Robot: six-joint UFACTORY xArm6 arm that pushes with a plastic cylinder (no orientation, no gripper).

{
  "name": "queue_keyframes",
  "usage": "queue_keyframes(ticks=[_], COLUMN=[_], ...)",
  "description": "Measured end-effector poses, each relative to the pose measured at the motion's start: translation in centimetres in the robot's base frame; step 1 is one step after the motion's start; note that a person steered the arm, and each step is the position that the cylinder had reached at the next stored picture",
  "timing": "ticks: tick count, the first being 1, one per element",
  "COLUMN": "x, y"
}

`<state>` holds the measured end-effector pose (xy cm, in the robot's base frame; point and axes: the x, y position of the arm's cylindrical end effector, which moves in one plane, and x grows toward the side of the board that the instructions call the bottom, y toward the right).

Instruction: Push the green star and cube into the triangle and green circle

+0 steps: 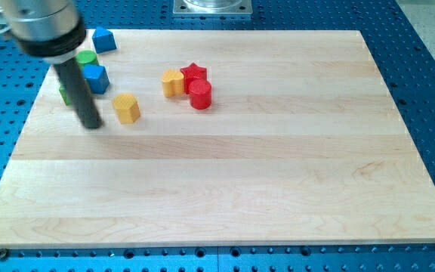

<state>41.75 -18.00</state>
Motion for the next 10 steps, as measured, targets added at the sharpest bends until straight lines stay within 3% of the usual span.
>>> queue_keyframes(ticks=[2, 3, 5, 8, 9, 10], x=[-1.8, -1.4, 2.0, -8.5, -9.7, -7.7], y=[9.9, 7.0, -6.4, -6.1, -6.0, -6.0])
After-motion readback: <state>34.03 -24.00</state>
